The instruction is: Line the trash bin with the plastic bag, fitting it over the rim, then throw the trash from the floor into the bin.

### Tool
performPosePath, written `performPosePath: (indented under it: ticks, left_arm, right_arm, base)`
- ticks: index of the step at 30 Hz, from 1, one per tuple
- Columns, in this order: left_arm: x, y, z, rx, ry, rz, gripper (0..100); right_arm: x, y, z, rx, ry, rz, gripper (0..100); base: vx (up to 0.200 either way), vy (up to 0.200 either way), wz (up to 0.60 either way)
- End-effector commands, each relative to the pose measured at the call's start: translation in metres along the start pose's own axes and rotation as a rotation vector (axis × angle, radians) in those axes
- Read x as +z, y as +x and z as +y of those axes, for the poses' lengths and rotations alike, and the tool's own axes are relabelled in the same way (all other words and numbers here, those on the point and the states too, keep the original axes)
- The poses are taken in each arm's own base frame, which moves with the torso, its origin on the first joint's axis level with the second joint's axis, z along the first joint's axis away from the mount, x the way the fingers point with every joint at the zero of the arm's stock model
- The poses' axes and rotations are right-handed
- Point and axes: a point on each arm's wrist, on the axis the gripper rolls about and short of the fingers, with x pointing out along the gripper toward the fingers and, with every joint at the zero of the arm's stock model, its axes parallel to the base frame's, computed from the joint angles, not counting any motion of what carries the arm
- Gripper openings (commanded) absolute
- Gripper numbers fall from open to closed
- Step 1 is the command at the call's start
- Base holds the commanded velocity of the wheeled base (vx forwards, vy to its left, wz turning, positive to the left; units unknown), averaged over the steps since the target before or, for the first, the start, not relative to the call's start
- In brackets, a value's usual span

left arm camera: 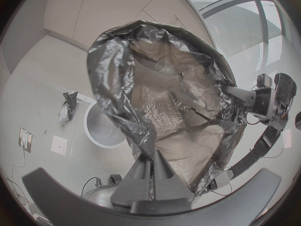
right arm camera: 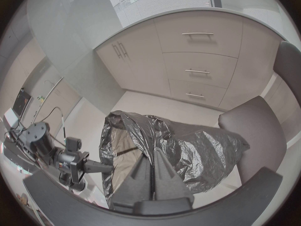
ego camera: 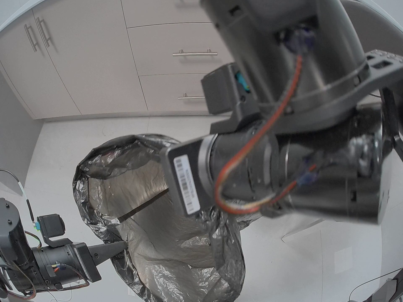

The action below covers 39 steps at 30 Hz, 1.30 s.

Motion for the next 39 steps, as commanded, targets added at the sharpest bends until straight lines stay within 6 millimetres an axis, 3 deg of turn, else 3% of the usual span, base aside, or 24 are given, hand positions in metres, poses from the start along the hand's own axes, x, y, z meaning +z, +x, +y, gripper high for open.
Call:
performPosePath:
  ticks: [1,11,22,26,28,33,39]
  left_arm:
    - [-0.003,-0.007,0.002,-0.032,-0.001,0.009,0]
    - [-0.007,-0.013,0.01,-0.016,-0.012,0.022,0]
    - [-0.017,-0.014,0.023,0.042,-0.02,0.043,0]
    - [-0.015,-0.023,0.023,0.015,-0.022,-0.001,0]
    - [-0.013,-0.03,0.021,-0.011,-0.015,-0.029,0]
    - [-0.016,-0.039,0.022,-0.009,-0.012,-0.016,0]
    - [-0.02,-0.039,0.026,0.011,-0.014,0.01,0]
  right_arm:
    - [-0.006,-0.008,0.02,0.047,-0.028,0.036,0]
    - [-0.006,-0.015,0.018,0.073,-0.01,0.088,0]
    - [-0.028,0.019,0.036,0.11,0.024,0.217,0]
    - [-0.022,0.011,0.036,0.128,0.036,0.194,0]
    - [-0.017,-0.004,0.041,0.164,0.06,0.173,0]
    - [-0.02,-0.019,0.05,0.194,0.038,0.201,0]
    - [-0.023,-0.012,0.054,0.186,0.034,0.212,0]
  base:
    - [0.0,0.0,0.0]
    - [0.0,0.0,0.0]
    - [0.0,0.0,0.0]
    - [0.0,0.0,0.0]
    - [0.0,0.0,0.0]
    - [0.0,0.0,0.0]
    - [0.0,0.0,0.0]
